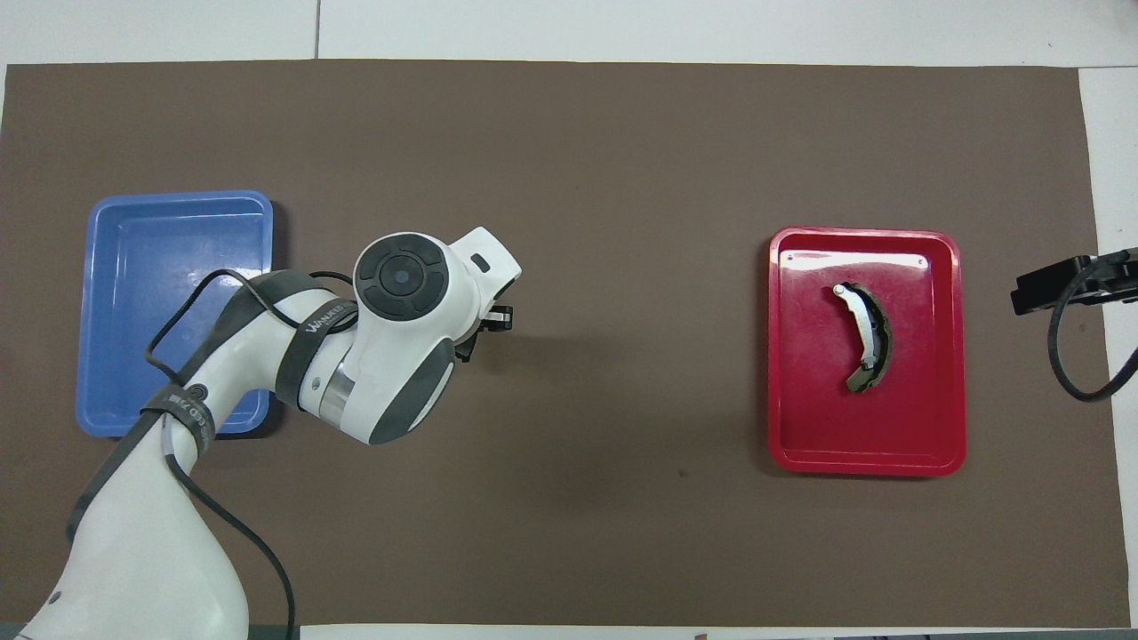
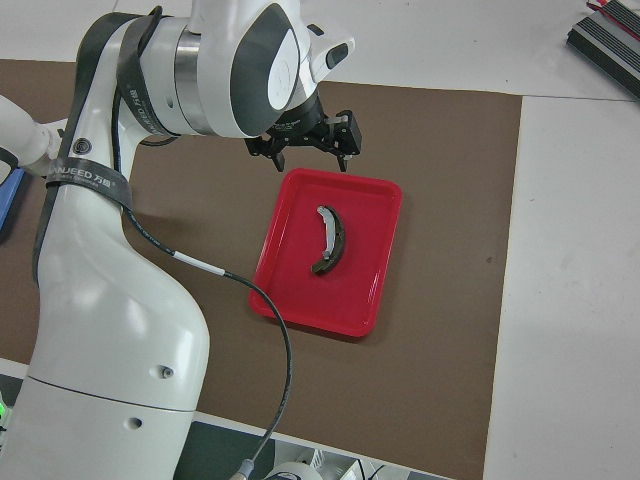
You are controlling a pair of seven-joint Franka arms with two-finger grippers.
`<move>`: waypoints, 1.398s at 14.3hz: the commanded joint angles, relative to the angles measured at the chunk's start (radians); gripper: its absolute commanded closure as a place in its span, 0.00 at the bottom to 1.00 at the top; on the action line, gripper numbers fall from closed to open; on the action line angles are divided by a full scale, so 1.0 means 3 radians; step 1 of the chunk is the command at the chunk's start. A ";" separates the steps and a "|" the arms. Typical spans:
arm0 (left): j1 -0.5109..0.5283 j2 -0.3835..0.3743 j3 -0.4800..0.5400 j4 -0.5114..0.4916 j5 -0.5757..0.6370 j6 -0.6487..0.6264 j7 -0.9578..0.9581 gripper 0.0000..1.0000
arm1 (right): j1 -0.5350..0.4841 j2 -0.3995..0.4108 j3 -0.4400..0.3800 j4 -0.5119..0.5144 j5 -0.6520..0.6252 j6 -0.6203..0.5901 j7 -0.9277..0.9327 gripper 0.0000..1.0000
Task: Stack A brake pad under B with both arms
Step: 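Carry the dark brake pad to the table center and lower it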
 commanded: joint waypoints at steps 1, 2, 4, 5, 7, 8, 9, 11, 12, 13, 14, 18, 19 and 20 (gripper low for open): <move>-0.0161 0.0141 0.0043 0.0006 0.0084 0.0226 -0.0193 0.99 | -0.0012 -0.0031 0.0014 -0.0048 0.0026 0.0022 0.0046 0.00; -0.0182 0.0166 0.0043 0.0006 0.0084 0.0252 -0.0199 0.99 | -0.0012 -0.0031 0.0014 -0.0048 0.0026 0.0022 0.0046 0.00; -0.0254 0.0187 0.0043 0.0006 0.0084 0.0263 -0.0250 0.98 | -0.0012 -0.0031 0.0014 -0.0048 0.0026 0.0022 0.0046 0.00; -0.0259 0.0223 0.0043 0.0006 0.0079 0.0288 -0.0255 0.96 | -0.0012 -0.0031 0.0014 -0.0048 0.0026 0.0022 0.0046 0.00; -0.0289 0.0218 0.0043 -0.0009 0.0064 0.0299 -0.0255 0.85 | -0.0012 -0.0031 0.0014 -0.0048 0.0026 0.0022 0.0046 0.00; -0.0289 0.0213 0.0043 -0.0035 0.0054 0.0314 -0.0255 0.75 | -0.0012 -0.0031 0.0014 -0.0048 0.0026 0.0022 0.0046 0.00; -0.0289 0.0203 0.0043 -0.0055 0.0054 0.0314 -0.0255 0.65 | -0.0012 -0.0031 0.0014 -0.0048 0.0026 0.0022 0.0046 0.00; -0.0289 0.0197 0.0043 -0.0056 0.0054 0.0299 -0.0255 0.27 | -0.0012 -0.0031 0.0014 -0.0048 0.0026 0.0022 0.0046 0.00; -0.0289 0.0197 0.0043 -0.0056 0.0054 0.0283 -0.0255 0.08 | -0.0012 -0.0036 0.0014 -0.0048 0.0031 0.0022 0.0046 0.00; -0.0289 0.0192 0.0043 -0.0051 0.0054 0.0268 -0.0250 0.00 | -0.0012 -0.0031 0.0014 -0.0048 0.0026 0.0022 0.0046 0.00; -0.0284 0.0172 0.0053 -0.0045 0.0054 0.0263 -0.0245 0.00 | -0.0012 -0.0031 0.0014 -0.0048 0.0026 0.0022 0.0046 0.00; 0.0021 -0.0129 0.0063 -0.0040 0.0054 0.0084 -0.0061 0.00 | -0.0012 -0.0031 0.0014 -0.0048 0.0026 0.0022 0.0046 0.00; 0.0129 -0.0211 0.0063 -0.0035 0.0054 -0.0002 0.0071 0.00 | -0.0012 -0.0031 0.0014 -0.0042 0.0026 0.0027 0.0051 0.00; 0.0241 -0.0288 0.0063 -0.0030 0.0054 -0.0125 0.0250 0.00 | -0.0012 -0.0031 0.0014 -0.0042 0.0026 0.0032 0.0051 0.00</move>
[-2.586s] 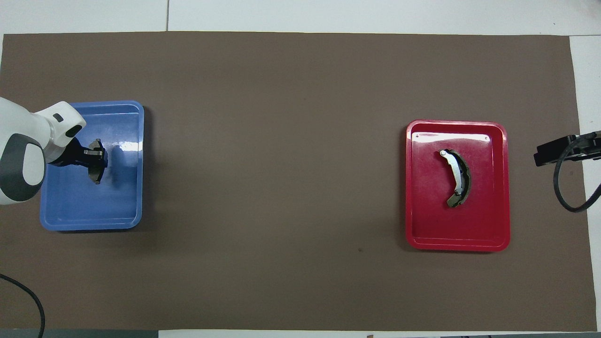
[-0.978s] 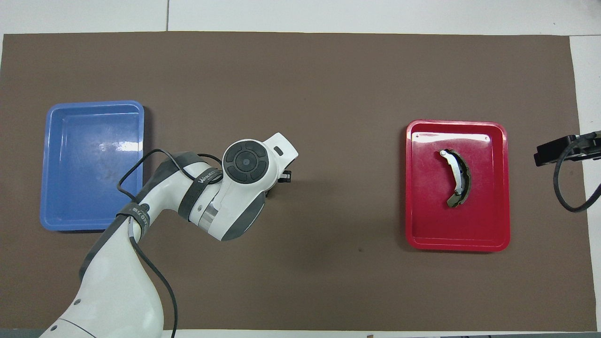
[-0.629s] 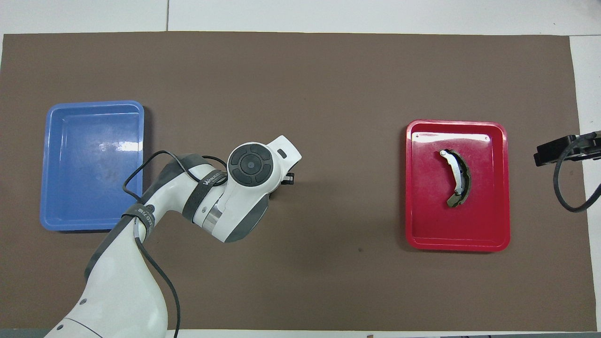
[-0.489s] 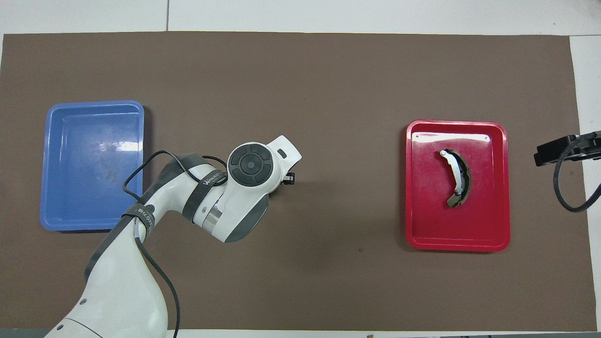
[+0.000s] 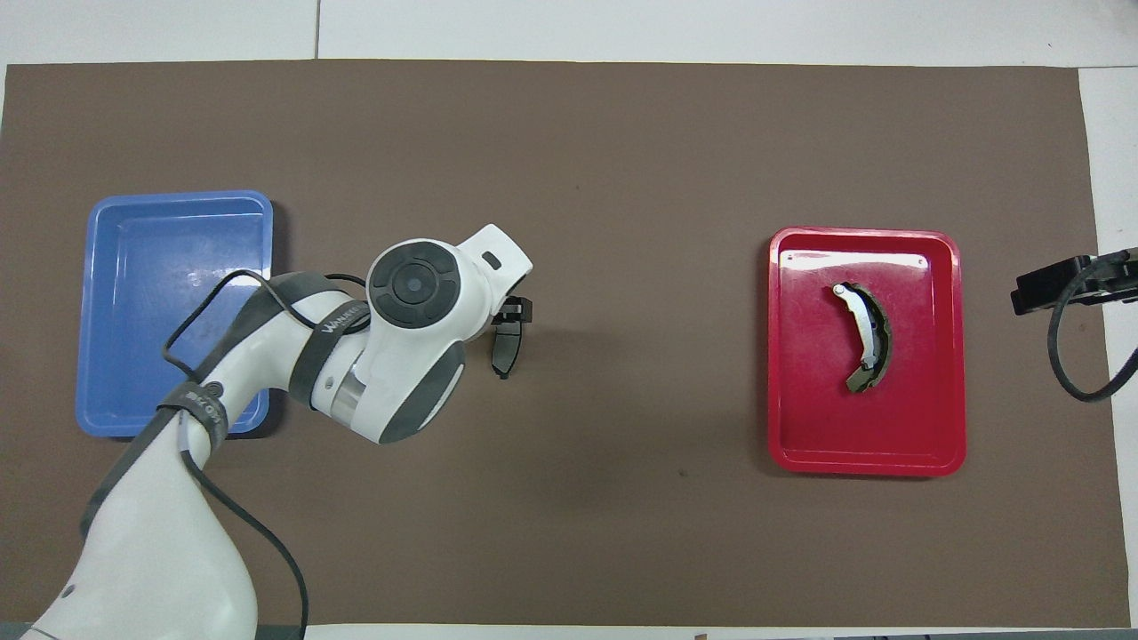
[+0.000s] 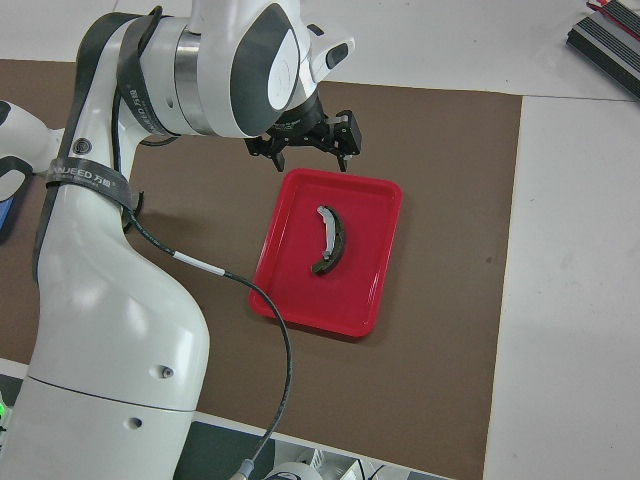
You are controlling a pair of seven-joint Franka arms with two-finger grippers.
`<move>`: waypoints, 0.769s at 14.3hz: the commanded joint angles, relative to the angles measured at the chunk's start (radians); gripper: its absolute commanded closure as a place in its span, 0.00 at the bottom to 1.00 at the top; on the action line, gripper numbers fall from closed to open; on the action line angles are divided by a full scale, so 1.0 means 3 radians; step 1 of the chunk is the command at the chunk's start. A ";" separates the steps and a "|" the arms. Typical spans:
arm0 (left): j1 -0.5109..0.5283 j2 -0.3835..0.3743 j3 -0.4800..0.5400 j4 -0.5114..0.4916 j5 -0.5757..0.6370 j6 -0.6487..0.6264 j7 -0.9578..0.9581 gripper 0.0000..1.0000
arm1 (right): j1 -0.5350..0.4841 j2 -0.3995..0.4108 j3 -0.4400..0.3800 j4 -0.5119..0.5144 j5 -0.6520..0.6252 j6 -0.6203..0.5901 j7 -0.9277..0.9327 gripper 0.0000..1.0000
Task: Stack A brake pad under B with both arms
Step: 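Open the left gripper and withdraw while the right gripper reaches the red tray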
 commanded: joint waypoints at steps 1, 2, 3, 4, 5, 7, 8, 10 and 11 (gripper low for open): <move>0.0328 -0.0308 -0.0002 -0.0045 0.0054 -0.0341 0.0420 0.00 | -0.0012 -0.0031 0.0014 -0.0047 0.0026 0.0022 0.0046 0.00; 0.0456 -0.0375 -0.0002 -0.0035 0.0054 -0.0449 0.0588 0.00 | -0.0012 -0.0031 0.0014 -0.0042 0.0031 0.0022 0.0041 0.00; 0.0579 -0.0436 -0.0002 -0.0030 0.0054 -0.0541 0.0762 0.00 | 0.0018 -0.0051 0.0019 -0.0103 0.0031 0.0027 0.0026 0.00; 0.0711 -0.0498 0.0003 0.0001 0.0054 -0.0638 0.0931 0.00 | 0.0084 -0.0142 0.0014 -0.0291 0.0031 0.0078 0.0036 0.00; 0.0854 -0.0549 0.0003 0.0031 0.0054 -0.0750 0.1054 0.00 | 0.0095 -0.0229 0.0014 -0.0500 0.0031 0.0291 0.0046 0.00; 0.1115 -0.0661 0.0003 0.0108 0.0054 -0.0976 0.1264 0.00 | 0.0181 -0.0433 0.0014 -0.1093 0.0031 0.0954 0.0051 0.00; 0.1218 -0.0702 0.0008 0.0154 0.0054 -0.1083 0.1376 0.00 | 0.0192 -0.0470 0.0014 -0.1339 0.0031 0.1246 0.0056 0.00; 0.1412 -0.0799 0.0013 0.0276 0.0049 -0.1318 0.1484 0.00 | 0.0177 -0.0394 0.0014 -0.1636 0.0031 0.1677 0.0127 0.00; 0.1479 -0.0830 0.0018 0.0358 0.0048 -0.1446 0.1485 0.00 | 0.0172 -0.0257 0.0014 -0.1744 0.0031 0.1912 0.0133 0.00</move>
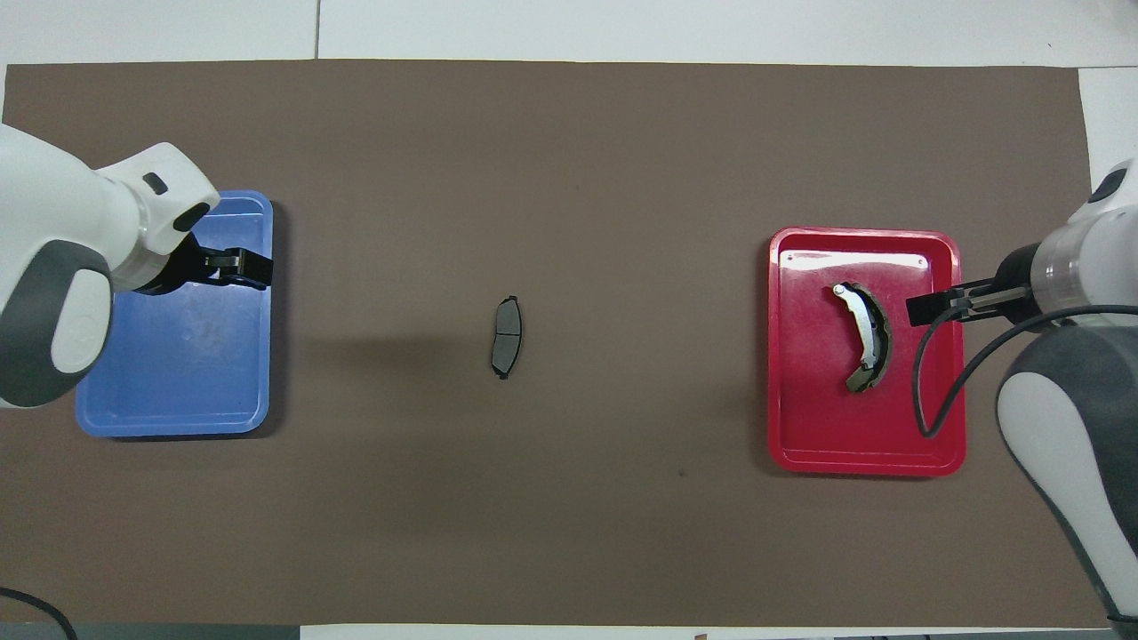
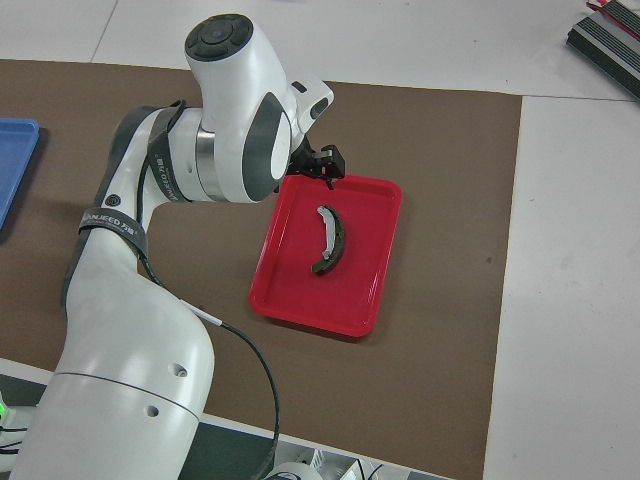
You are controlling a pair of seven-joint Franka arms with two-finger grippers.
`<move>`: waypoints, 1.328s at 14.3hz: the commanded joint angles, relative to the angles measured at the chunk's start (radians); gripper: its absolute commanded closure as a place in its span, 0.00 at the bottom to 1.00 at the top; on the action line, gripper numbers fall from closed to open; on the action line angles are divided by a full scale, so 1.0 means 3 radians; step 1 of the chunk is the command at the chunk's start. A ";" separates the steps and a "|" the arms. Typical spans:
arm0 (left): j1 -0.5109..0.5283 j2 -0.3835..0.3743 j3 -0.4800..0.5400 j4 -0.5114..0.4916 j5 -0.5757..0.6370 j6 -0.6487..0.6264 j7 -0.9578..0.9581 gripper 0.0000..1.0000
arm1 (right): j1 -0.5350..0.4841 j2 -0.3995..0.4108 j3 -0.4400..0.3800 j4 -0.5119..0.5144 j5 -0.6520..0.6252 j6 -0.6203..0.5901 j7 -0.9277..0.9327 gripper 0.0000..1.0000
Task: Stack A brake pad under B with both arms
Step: 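Grasp the silver pad with the right gripper while the left gripper returns to rest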
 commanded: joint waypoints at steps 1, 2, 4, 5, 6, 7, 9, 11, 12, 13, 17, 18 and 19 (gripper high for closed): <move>0.0188 -0.0100 -0.0030 0.0252 0.0048 -0.0422 0.0051 0.00 | -0.0013 0.0152 0.0007 -0.0415 0.0027 0.0573 0.0103 0.00; 0.0234 -0.0105 -0.0030 0.0385 0.0048 -0.0575 0.0056 0.00 | -0.0008 0.0320 0.0007 -0.0502 0.0027 0.0808 0.0143 0.00; 0.0326 -0.0095 -0.0025 0.0640 0.0048 -0.0841 0.0233 0.00 | -0.0074 0.0495 0.0007 -0.0665 0.0027 0.1217 0.0113 0.00; 0.0397 -0.0090 -0.0025 0.0733 0.0043 -0.0969 0.0351 0.00 | -0.0130 0.0536 0.0007 -0.0752 0.0027 0.1376 0.0073 0.00; 0.0464 -0.0085 -0.0025 0.0810 -0.0007 -0.1056 0.0393 0.00 | -0.0151 0.0618 0.0007 -0.0789 0.0027 0.1449 -0.0009 0.00; 0.0515 -0.0090 -0.0025 0.0846 -0.0074 -0.1087 0.0403 0.00 | -0.0182 0.0715 0.0007 -0.0794 0.0027 0.1470 -0.0096 0.00; 0.0577 -0.0115 -0.0025 0.0846 -0.0084 -0.1128 0.0403 0.00 | -0.0253 0.0818 0.0007 -0.0794 0.0027 0.1531 -0.0148 0.07; 0.0582 -0.0212 -0.0005 0.0790 -0.0084 -0.1225 0.0414 0.00 | -0.0238 0.0869 0.0007 -0.0794 0.0027 0.1541 -0.0143 0.19; 0.0582 -0.0258 0.0000 0.0739 -0.0084 -0.1292 0.0414 0.00 | -0.0233 0.0869 0.0007 -0.0794 0.0027 0.1526 -0.0143 0.21; 0.0582 -0.0279 0.0000 0.0718 -0.0084 -0.1318 0.0414 0.00 | -0.0223 0.0869 0.0007 -0.0794 0.0027 0.1526 -0.0143 0.23; 0.0572 -0.0279 -0.0005 0.0708 -0.0079 -0.1252 0.0414 0.00 | -0.0213 0.0869 0.0007 -0.0794 0.0027 0.1511 -0.0143 0.58; 0.0562 -0.0279 -0.0005 0.0703 -0.0079 -0.1231 0.0409 0.00 | -0.0208 0.0874 0.0012 -0.0774 0.0027 0.1490 -0.0138 0.75; 0.0556 -0.0279 -0.0005 0.0698 -0.0079 -0.1216 0.0409 0.00 | -0.0203 0.0879 0.0012 -0.0713 0.0027 0.1399 -0.0132 0.89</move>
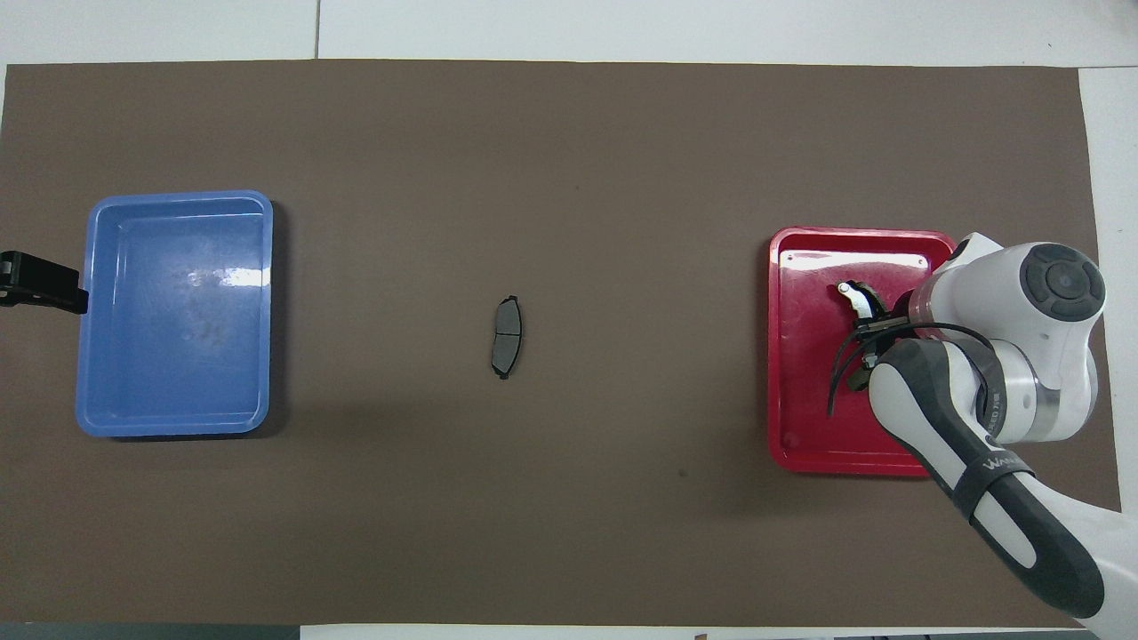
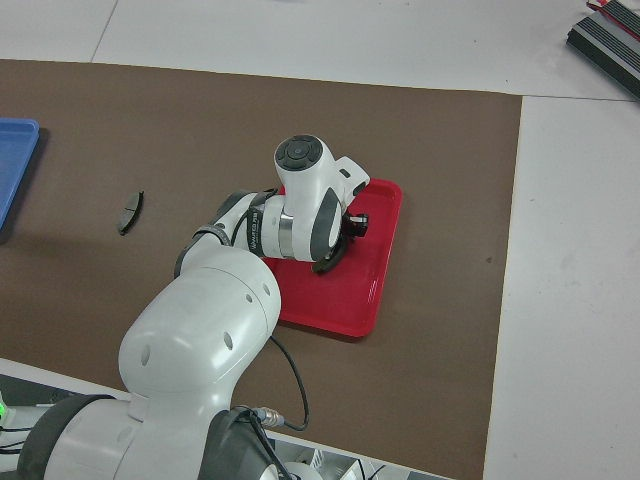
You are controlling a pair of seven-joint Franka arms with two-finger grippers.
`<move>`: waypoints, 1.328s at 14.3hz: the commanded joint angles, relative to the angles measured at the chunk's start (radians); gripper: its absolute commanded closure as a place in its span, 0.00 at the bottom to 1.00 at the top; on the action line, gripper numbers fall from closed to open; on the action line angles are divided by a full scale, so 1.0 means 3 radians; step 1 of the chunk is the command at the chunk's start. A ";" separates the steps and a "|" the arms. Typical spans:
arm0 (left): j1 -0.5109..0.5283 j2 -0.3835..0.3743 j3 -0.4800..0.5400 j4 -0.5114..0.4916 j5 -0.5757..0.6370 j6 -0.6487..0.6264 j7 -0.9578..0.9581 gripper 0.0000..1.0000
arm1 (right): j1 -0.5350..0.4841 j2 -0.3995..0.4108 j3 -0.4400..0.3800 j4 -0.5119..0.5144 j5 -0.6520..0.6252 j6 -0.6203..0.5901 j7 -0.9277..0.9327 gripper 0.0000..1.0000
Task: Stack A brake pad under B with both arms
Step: 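Grasp the silver pad with the right gripper while the left gripper returns to rest, then carry the silver pad onto the dark pad and open the right gripper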
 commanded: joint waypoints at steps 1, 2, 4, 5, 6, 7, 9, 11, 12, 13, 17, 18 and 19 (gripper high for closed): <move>-0.0005 -0.0073 -0.0002 -0.0081 -0.0045 0.0042 0.0047 0.00 | 0.0051 -0.0005 0.0010 0.0238 0.0027 -0.0291 -0.0051 0.93; -0.0005 -0.0068 -0.0002 -0.0076 -0.0050 0.0042 0.0037 0.00 | 0.0173 0.0031 0.0010 0.0539 0.0027 -0.0658 -0.0046 0.93; -0.0011 -0.0073 -0.0002 -0.0076 -0.0045 0.0022 0.0011 0.00 | 0.0565 0.0153 0.0010 0.1137 0.0174 -0.1293 0.0182 0.96; -0.0005 -0.0068 -0.0002 -0.0076 -0.0050 0.0027 0.0011 0.00 | 0.0775 0.0235 0.0010 0.1337 0.0322 -0.1351 0.0498 1.00; 0.0015 -0.0068 -0.0002 -0.0076 -0.0051 0.0027 0.0011 0.00 | 0.0970 0.0281 0.0010 0.1446 0.0410 -0.1311 0.0775 1.00; 0.0025 -0.0068 0.0003 -0.0076 -0.0045 0.0027 0.0011 0.00 | 0.1200 0.0332 0.0010 0.1538 0.0456 -0.1169 0.1081 1.00; 0.0025 -0.0068 0.0003 -0.0076 -0.0051 0.0027 0.0011 0.00 | 0.1543 0.0602 0.0010 0.1818 0.0670 -0.1071 0.1293 1.00; 0.0020 -0.0068 -0.0002 -0.0076 -0.0051 0.0027 0.0016 0.00 | 0.1942 0.1006 0.0010 0.2171 0.0718 -0.1040 0.1705 1.00; 0.0015 -0.0068 -0.0002 -0.0076 -0.0045 0.0027 0.0011 0.00 | 0.2055 0.1195 0.0010 0.2315 0.0687 -0.0918 0.2017 1.00; 0.0020 -0.0068 -0.0002 -0.0076 -0.0050 0.0027 0.0016 0.00 | 0.2111 0.1298 0.0010 0.2341 0.0682 -0.0765 0.2187 1.00; 0.0020 -0.0068 -0.0002 -0.0076 -0.0045 0.0027 0.0011 0.00 | 0.2234 0.1335 0.0010 0.2230 0.0697 -0.0611 0.2245 0.98; 0.0020 -0.0068 0.0003 -0.0076 -0.0050 0.0022 0.0011 0.00 | 0.2235 0.1335 0.0010 0.2158 0.0717 -0.0494 0.2245 0.97; 0.0020 -0.0068 -0.0002 -0.0076 -0.0051 0.0027 0.0016 0.00 | 0.2240 0.1335 0.0010 0.2097 0.0728 -0.0397 0.2245 0.97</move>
